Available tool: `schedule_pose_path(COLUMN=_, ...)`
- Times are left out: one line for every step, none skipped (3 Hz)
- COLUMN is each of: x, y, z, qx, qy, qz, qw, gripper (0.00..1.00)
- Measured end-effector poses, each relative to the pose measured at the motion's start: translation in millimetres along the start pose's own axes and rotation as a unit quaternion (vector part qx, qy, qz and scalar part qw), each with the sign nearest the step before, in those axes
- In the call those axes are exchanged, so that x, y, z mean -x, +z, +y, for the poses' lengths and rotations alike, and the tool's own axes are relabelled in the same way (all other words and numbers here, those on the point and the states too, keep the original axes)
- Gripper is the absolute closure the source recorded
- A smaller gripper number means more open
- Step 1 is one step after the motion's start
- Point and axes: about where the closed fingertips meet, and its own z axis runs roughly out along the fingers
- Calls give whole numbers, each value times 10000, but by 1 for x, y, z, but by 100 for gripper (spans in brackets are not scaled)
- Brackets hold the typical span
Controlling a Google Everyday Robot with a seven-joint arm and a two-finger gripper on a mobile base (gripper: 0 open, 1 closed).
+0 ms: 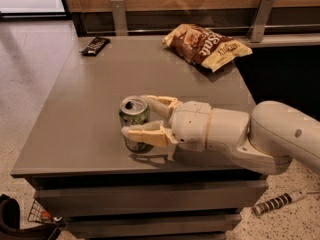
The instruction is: Move green can near rxbar chocolate
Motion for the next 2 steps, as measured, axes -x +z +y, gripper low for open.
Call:
schedule_pose_path(x=1, y=1, z=1, qx=15, qy=-12, qz=0, qw=10000, gripper=64)
schedule_pose_path(x=2, y=3, z=3, qx=32, qy=-25, qz=2, qw=10000, gripper=87)
